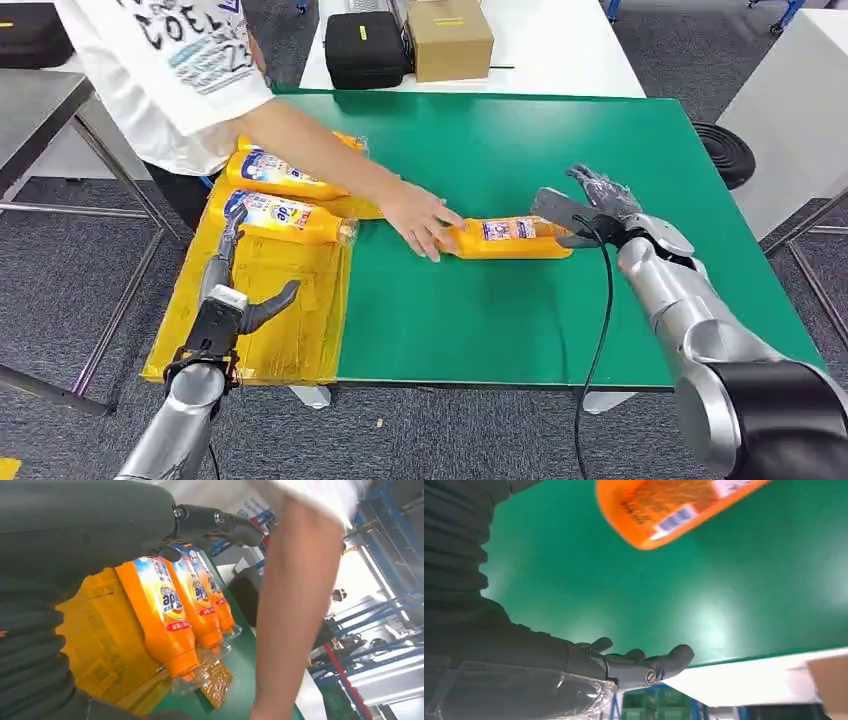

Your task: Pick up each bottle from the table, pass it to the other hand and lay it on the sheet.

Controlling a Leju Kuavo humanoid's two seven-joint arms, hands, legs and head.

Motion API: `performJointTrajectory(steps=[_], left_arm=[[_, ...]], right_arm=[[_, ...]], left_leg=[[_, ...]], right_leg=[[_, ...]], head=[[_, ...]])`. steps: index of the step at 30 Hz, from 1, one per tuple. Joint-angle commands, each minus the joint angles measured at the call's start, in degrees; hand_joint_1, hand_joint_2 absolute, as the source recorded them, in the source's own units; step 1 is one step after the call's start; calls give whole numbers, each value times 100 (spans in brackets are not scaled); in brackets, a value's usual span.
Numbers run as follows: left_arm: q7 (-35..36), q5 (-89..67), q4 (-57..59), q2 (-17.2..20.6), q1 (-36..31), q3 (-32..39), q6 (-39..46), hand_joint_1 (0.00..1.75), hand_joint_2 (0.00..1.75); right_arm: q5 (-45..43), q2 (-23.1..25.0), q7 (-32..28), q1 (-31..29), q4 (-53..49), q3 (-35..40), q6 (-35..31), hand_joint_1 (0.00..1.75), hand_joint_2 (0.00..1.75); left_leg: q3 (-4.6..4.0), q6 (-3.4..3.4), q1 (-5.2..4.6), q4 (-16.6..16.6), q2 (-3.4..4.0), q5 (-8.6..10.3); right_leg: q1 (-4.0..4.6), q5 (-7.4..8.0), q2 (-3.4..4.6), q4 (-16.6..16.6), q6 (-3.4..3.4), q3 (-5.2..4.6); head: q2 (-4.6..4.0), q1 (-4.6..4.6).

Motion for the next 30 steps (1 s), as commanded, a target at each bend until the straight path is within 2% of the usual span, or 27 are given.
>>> performJointTrajectory(steps=[1,9,15,17,23,29,30], left_arm=[[45,-6,324,-14,-150,-57,3,0,175],[37,-9,429,-7,-237,-64,-48,0,175],[80,13,220,15,-134,-32,-118,0,175],[82,16,258,26,-132,-22,-139,0,175],[82,26,276,29,-131,-8,-148,0,175],[93,31,79,17,-10,-4,-88,0,175],[112,23,9,23,30,-4,-61,0,175]], right_arm=[[-29,140,-42,-320,409,141,-5,0,175],[-94,246,-318,-317,173,137,-215,0,175],[-178,378,-277,-391,124,156,66,0,175],[-308,430,-459,-288,144,118,268,0,175],[-349,464,-502,-232,136,124,292,0,175],[-1241,870,-1388,232,-364,-265,426,0,175],[-1331,904,-1454,303,-503,-247,442,0,175]], left_leg=[[23,-3,0,0,13,-12],[27,-4,0,1,15,-13],[7,-2,-3,1,15,-5],[14,-3,-2,3,16,-10],[28,-5,2,0,20,-14],[35,-5,5,-5,20,-15],[14,-3,4,-5,15,-5]], right_leg=[[3,-9,5,0,-17,21],[3,-10,6,2,-20,23],[0,-3,10,5,-11,2],[2,-7,9,6,-14,10],[5,-9,12,1,-20,24],[9,-8,12,-8,-21,32],[5,-1,10,-6,-11,12]], head=[[0,-2],[0,0],[0,-2],[0,-2],[0,-2],[0,0],[0,-2]])
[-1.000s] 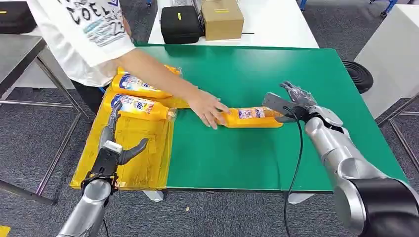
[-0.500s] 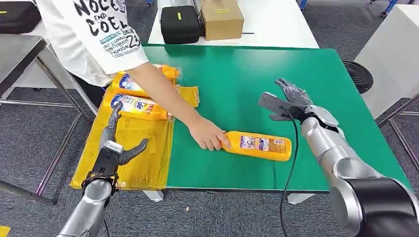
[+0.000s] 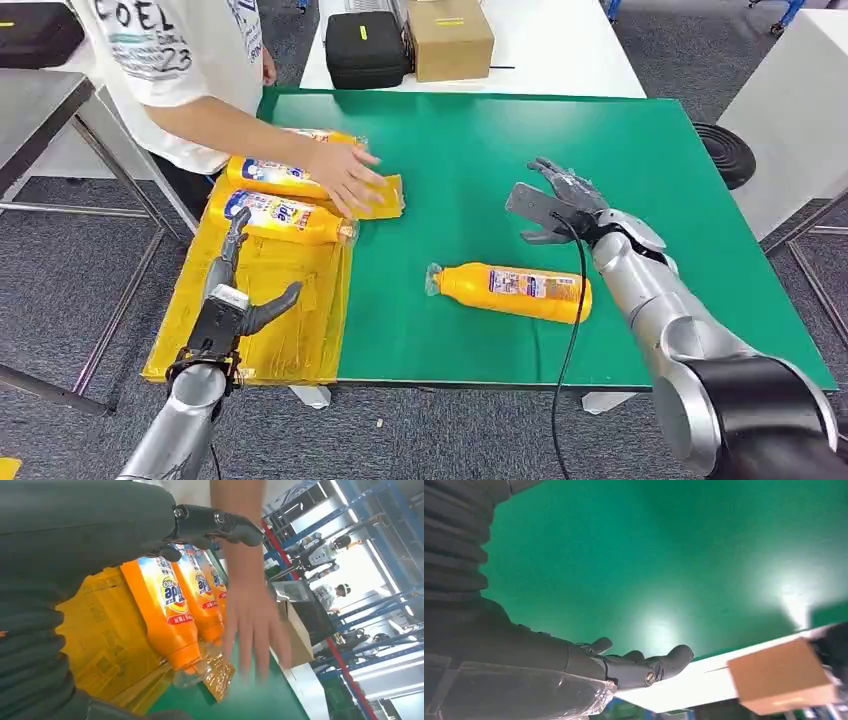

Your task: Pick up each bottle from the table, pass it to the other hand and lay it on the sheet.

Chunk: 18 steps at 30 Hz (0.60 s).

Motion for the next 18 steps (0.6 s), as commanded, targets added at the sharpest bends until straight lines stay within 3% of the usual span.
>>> performJointTrajectory(steps=[1,18], left_arm=[[113,-44,-131,39,101,-4,151,0,175],[207,-167,-403,58,309,-6,266,0,175]], right_arm=[[-983,563,-891,431,-640,-279,219,0,175],[-1380,593,-918,721,-1243,65,240,0,175]], left_leg=[[29,-5,4,-5,20,-12],[22,-3,2,0,9,-11]], right_leg=[[7,-6,13,-7,-18,25],[4,-10,2,-2,-18,19]], head=[[0,0],[0,0]])
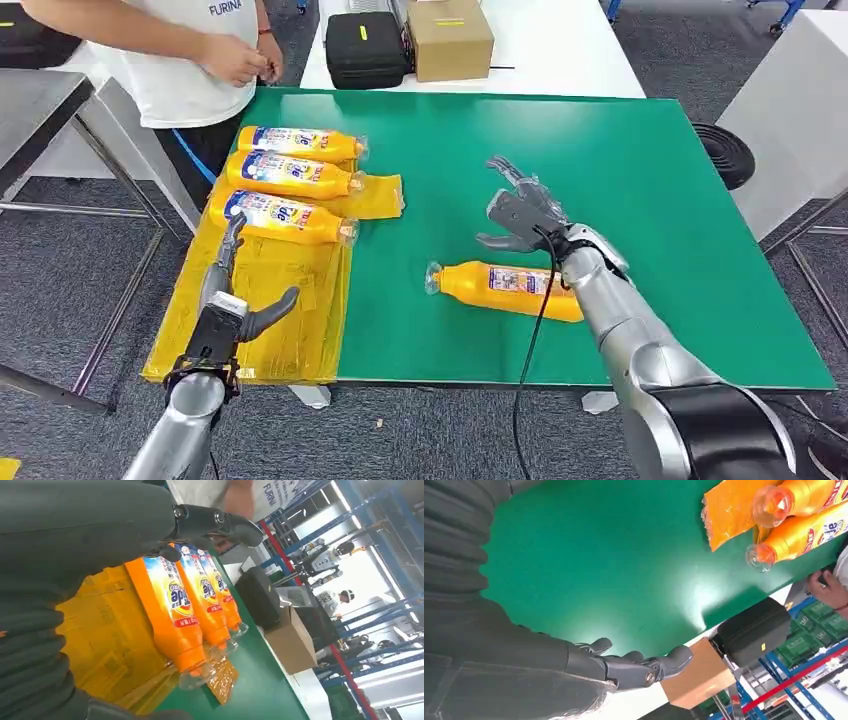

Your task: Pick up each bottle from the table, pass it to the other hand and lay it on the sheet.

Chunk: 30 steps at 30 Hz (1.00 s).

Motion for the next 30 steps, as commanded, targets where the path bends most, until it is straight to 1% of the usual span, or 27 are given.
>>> performJointTrajectory(steps=[1,3,5,6,7,8,9,10,11,12,14,15,18,20,21,22,23,24,25,26,27,28,29,30], left_arm=[[118,-142,-313,68,229,13,154,0,175],[170,-192,-646,67,520,77,202,0,175],[209,-218,-855,70,733,135,240,0,175],[228,-236,-934,80,850,176,269,0,175],[230,-255,-1004,76,947,213,305,0,175],[230,-260,-1056,65,1017,259,320,0,175],[232,-279,-1103,40,1075,305,345,0,175],[242,-313,-1186,0,1160,373,376,0,175],[316,-364,-1254,-33,1235,440,401,0,175],[359,-388,-1346,-41,1315,484,392,0,175],[413,-406,-1406,-74,1383,551,334,0,175],[424,-419,-1397,-83,1382,559,307,0,175],[469,-412,-1328,-100,1339,579,254,0,175],[501,-401,-1274,-83,1299,568,229,0,175],[514,-392,-1258,-62,1282,550,210,0,175],[527,-382,-1251,-54,1273,535,206,0,175],[530,-380,-1258,-52,1274,536,208,0,175],[549,-371,-1283,-52,1292,545,210,0,175],[578,-364,-1314,-52,1312,552,204,0,175],[591,-365,-1336,-51,1331,560,201,0,175],[601,-367,-1358,-50,1352,565,197,0,175],[609,-369,-1393,-49,1388,579,182,0,175],[609,-374,-1405,-49,1401,585,147,0,175],[601,-380,-1388,-61,1382,596,122,0,175]], right_arm=[[-397,192,-138,307,-763,207,-13,0,175],[-736,227,90,836,-1733,465,111,0,175],[-889,189,267,1224,-2292,728,196,0,175],[-952,145,309,1414,-2448,897,270,0,175],[-975,126,331,1552,-2512,964,244,0,175],[-984,103,347,1656,-2549,1046,208,0,175],[-977,94,393,1760,-2575,1089,108,0,175],[-906,65,488,1870,-2614,1180,-16,0,175],[-811,21,742,2035,-2740,1193,-136,0,175],[-766,-87,839,2294,-3020,1204,-168,0,175],[-694,-217,1117,2602,-3411,1148,-104,0,175],[-670,-254,1214,2661,-3455,1129,-32,0,175],[-584,-335,1449,2767,-3377,1023,99,0,175],[-539,-402,1536,2810,-3207,957,140,0,175],[-550,-451,1542,2833,-3106,913,157,0,175],[-528,-482,1560,2824,-3001,903,170,0,175],[-521,-493,1561,2833,-2954,881,167,0,175],[-450,-508,1591,2831,-2920,891,164,0,175],[-389,-530,1625,2832,-2943,895,149,0,175],[-308,-556,1681,2839,-3004,903,106,0,175],[-249,-583,1734,2860,-3105,896,68,0,175],[-138,-632,1850,2923,-3321,868,-6,0,175],[-54,-683,1947,2995,-3533,839,-30,0,175],[-2,-753,2032,3080,-3789,781,-26,0,175]], left_leg=[[14,-3,3,-1,8,-7],[25,-5,2,-5,21,-13],[36,-7,6,-6,26,-21],[19,-4,3,-7,14,-10],[32,-6,6,-6,21,-20],[25,-5,6,-6,15,-16],[42,-11,8,-5,22,-28],[43,-11,8,-9,18,-26],[42,-12,8,-3,15,-29],[20,-18,10,-4,10,-23],[33,-20,11,-5,7,-33],[16,-19,12,-4,-4,-25],[24,-18,9,0,-4,-33],[34,-18,10,0,2,-37],[15,-18,7,-3,-4,-27],[31,-18,10,-6,-9,-30],[11,-18,8,-5,-6,-23],[30,-19,9,-5,-6,-30],[15,-18,7,-4,-6,-25],[9,-18,6,-4,-2,-23],[24,-18,7,-4,2,-30],[10,-18,6,-3,2,-26],[22,-18,5,-2,4,-32],[11,-18,6,-4,1,-26]], right_leg=[[5,-5,2,-3,-14,13],[5,-7,14,-5,-17,20],[11,-12,18,-8,-21,31],[7,-6,9,-8,-11,17],[12,-14,13,-7,-19,29],[15,-12,8,-9,-15,24],[21,-21,12,-9,-23,39],[21,-21,9,-14,-23,40],[21,-28,6,-7,-27,39],[22,-22,4,-9,-22,20],[23,-31,-1,-11,-26,32],[22,-29,-10,-11,-17,20],[18,-40,-10,-5,-21,28],[21,-42,-6,-8,-25,38],[16,-33,-9,-7,-18,18],[20,-37,-16,-14,-22,38],[16,-30,-9,-11,-16,14],[19,-36,-13,-13,-22,35],[16,-31,-10,-9,-16,18],[15,-27,-4,-9,-14,10],[18,-33,-3,-10,-20,26],[16,-28,-1,-7,-15,11],[17,-35,-2,-7,-19,22],[16,-29,-3,-7,-15,11]], head=[[0,2],[0,0],[0,2],[0,-4],[0,2],[0,0],[0,0],[0,-2],[0,0],[0,0],[0,0],[0,0],[0,2],[0,2],[0,0],[0,0],[0,0],[0,0],[0,0],[0,0],[0,0],[0,0],[0,0],[0,0]])
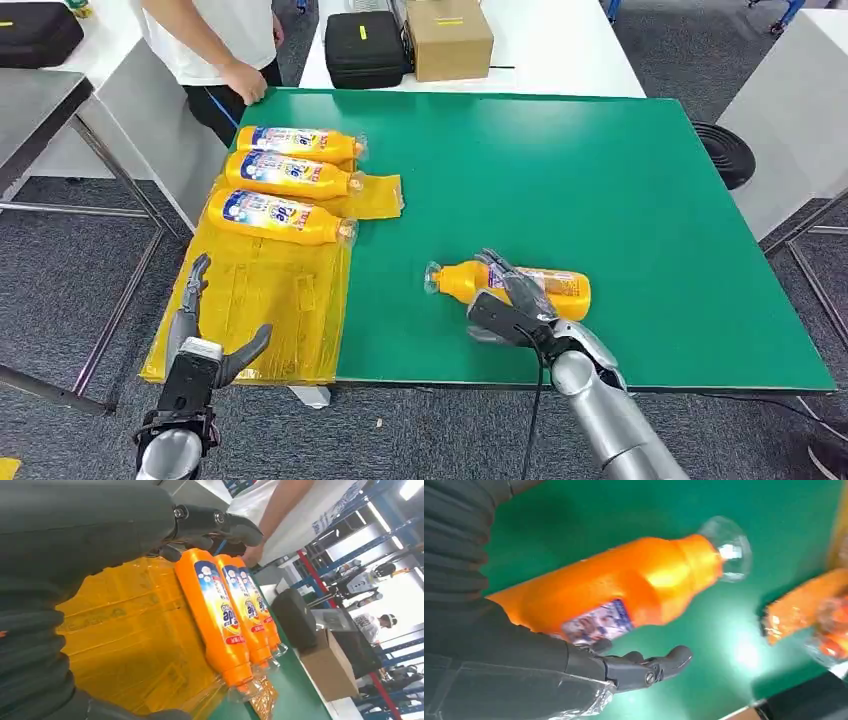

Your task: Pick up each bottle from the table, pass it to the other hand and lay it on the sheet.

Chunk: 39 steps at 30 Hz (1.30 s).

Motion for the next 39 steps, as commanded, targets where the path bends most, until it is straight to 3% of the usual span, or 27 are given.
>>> performJointTrajectory(steps=[1,23,33,34,39], left_arm=[[78,-1,15,-41,-13,165,-146,0,175],[41,23,156,-11,-111,152,-190,0,175],[-14,111,151,-9,-57,199,-115,0,175],[-14,128,195,11,-79,162,-128,0,175],[12,190,370,65,-233,10,-133,0,175]], right_arm=[[440,-465,485,217,-695,-110,-119,0,175],[513,-669,510,319,-921,-184,-137,0,175],[489,-760,342,-63,-467,-124,-89,0,175],[371,-818,615,-113,-232,-209,25,0,175],[84,-929,557,-605,1241,-612,-25,0,175]], left_leg=[[23,-2,-1,-1,-2,-12],[17,-2,1,-2,1,-8],[38,-3,1,-3,18,-17],[25,-3,1,-2,9,-11],[47,1,0,-10,0,-10]], right_leg=[[2,-14,-10,-1,-14,25],[3,-8,-3,-3,-10,18],[5,-11,11,-5,-19,36],[4,-7,4,-4,-13,25],[4,-9,-7,-17,-15,52]], head=[[0,-2],[0,0],[0,-2],[0,0],[0,0]])
